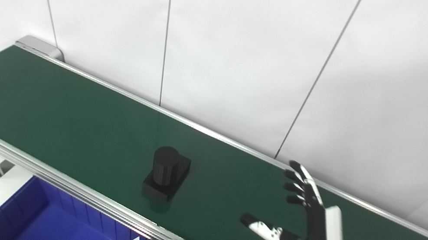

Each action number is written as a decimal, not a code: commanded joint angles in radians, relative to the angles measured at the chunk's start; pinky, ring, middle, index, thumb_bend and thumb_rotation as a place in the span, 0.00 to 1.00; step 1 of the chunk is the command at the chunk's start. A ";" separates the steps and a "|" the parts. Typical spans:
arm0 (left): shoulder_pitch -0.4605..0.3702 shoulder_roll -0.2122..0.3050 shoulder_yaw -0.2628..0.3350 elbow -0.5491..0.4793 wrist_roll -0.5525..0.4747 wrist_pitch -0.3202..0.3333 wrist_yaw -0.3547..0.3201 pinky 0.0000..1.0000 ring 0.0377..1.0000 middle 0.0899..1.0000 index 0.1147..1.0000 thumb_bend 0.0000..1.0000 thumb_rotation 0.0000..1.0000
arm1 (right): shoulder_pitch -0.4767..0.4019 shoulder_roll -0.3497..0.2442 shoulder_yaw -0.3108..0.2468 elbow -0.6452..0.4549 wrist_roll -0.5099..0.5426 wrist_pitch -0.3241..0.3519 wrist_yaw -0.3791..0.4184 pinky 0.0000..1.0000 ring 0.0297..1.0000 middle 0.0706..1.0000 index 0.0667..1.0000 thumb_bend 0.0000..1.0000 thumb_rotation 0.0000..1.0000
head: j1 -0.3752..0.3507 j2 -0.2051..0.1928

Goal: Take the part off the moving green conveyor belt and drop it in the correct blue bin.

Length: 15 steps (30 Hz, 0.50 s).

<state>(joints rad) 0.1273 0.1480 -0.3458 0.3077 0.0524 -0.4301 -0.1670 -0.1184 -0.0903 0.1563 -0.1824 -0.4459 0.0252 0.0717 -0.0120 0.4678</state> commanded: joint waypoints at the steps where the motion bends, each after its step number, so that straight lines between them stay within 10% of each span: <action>1: -0.011 0.008 0.002 -0.023 -0.007 -0.040 0.007 0.62 0.76 0.83 0.85 1.00 0.27 | -0.045 0.016 0.015 -0.016 -0.034 0.032 -0.005 0.64 0.72 0.78 0.87 0.80 0.32 | -0.021 0.006; 15: 0.011 0.025 0.033 -0.062 -0.044 -0.040 -0.047 0.59 0.75 0.82 0.85 1.00 0.30 | -0.157 0.068 0.106 0.084 -0.124 0.157 0.004 0.61 0.72 0.79 0.89 0.85 0.40 | -0.154 0.058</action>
<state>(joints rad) 0.1389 0.1665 -0.3218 0.2847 0.0292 -0.4304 -0.2037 -0.2298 -0.0361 0.2586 -0.0913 -0.5652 0.1785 0.0817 -0.1670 0.5246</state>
